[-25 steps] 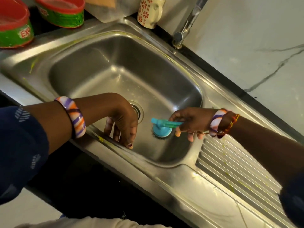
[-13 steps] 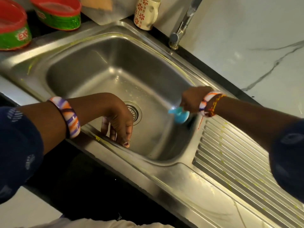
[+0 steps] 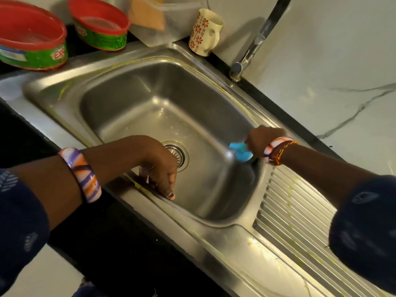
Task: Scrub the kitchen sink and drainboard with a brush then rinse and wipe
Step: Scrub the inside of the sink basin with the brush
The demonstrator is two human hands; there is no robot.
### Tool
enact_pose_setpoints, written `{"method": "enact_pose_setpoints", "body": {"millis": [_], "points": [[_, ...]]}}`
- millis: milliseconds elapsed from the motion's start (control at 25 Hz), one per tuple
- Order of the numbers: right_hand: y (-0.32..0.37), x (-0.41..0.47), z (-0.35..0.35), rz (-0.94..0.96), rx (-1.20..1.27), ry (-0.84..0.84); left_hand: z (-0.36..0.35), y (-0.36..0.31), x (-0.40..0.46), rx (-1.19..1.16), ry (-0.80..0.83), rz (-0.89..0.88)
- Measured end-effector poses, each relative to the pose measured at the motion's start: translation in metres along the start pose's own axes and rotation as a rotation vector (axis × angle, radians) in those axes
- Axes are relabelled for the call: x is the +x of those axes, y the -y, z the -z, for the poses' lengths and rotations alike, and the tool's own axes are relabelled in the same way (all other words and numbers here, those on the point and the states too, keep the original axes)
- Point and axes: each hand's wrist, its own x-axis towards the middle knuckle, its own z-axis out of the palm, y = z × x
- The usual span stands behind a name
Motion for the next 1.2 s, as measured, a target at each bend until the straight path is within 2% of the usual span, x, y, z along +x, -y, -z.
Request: {"method": "enact_pose_setpoints", "body": {"millis": [40, 80, 120, 200, 280, 320, 400, 480, 520, 560, 640, 720, 800, 880, 960, 1000, 1040, 1080, 1200], "points": [[-0.004, -0.002, 0.002, -0.101, -0.058, -0.057, -0.001, 0.001, -0.001, 0.027, -0.013, -0.013], [0.002, -0.004, 0.005, -0.11, -0.072, -0.074, -0.002, 0.002, -0.001, 0.057, -0.028, -0.023], [0.015, -0.006, 0.003, -0.004, -0.013, -0.052, -0.002, 0.002, -0.002, 0.083, -0.044, -0.028], [0.057, -0.021, -0.004, 0.294, 0.232, 0.123, -0.002, 0.002, -0.001, 0.102, -0.066, -0.029], [0.08, -0.031, -0.009, 0.342, 0.45, 0.383, -0.002, 0.003, -0.001, 0.083, -0.06, -0.025], [0.075, -0.027, -0.008, 0.326, 0.403, 0.397, -0.002, 0.003, 0.0, 0.065, -0.052, -0.024], [0.045, -0.014, -0.002, 0.222, 0.159, 0.231, -0.001, 0.002, 0.0, 0.035, -0.037, -0.022], [0.013, -0.007, 0.007, -0.022, -0.087, -0.055, -0.001, 0.002, 0.0, 0.022, -0.036, -0.025], [0.005, -0.005, 0.011, -0.103, -0.168, -0.118, -0.001, 0.002, -0.001, 0.029, -0.039, -0.028], [0.006, -0.003, 0.014, -0.107, -0.181, -0.116, -0.001, 0.002, -0.001, 0.046, -0.04, -0.031], [0.034, -0.008, 0.012, 0.081, 0.054, 0.086, -0.002, 0.002, -0.001, 0.091, -0.053, -0.036], [0.077, -0.021, 0.008, 0.236, 0.428, 0.408, -0.003, 0.003, -0.001, 0.101, -0.059, -0.035], [0.082, -0.021, 0.012, 0.301, 0.478, 0.514, -0.003, 0.004, -0.001, 0.088, -0.049, -0.037], [0.045, -0.002, 0.015, 0.163, 0.336, 0.438, -0.002, 0.002, -0.002, 0.087, -0.045, -0.042], [-0.001, 0.014, 0.024, 0.018, 0.124, 0.23, -0.002, 0.002, -0.003, 0.085, -0.05, -0.039], [-0.013, 0.013, 0.032, -0.001, 0.0, 0.121, -0.002, 0.002, -0.003, 0.082, -0.055, -0.034], [-0.015, 0.012, 0.033, -0.002, -0.038, 0.082, -0.002, 0.002, -0.004, 0.081, -0.059, -0.034], [-0.005, 0.009, 0.031, 0.014, 0.033, 0.144, -0.003, 0.002, -0.004, 0.086, -0.06, -0.035], [0.061, -0.012, 0.015, 0.08, 0.47, 0.506, -0.003, 0.001, -0.004, 0.111, -0.071, -0.024]]}}
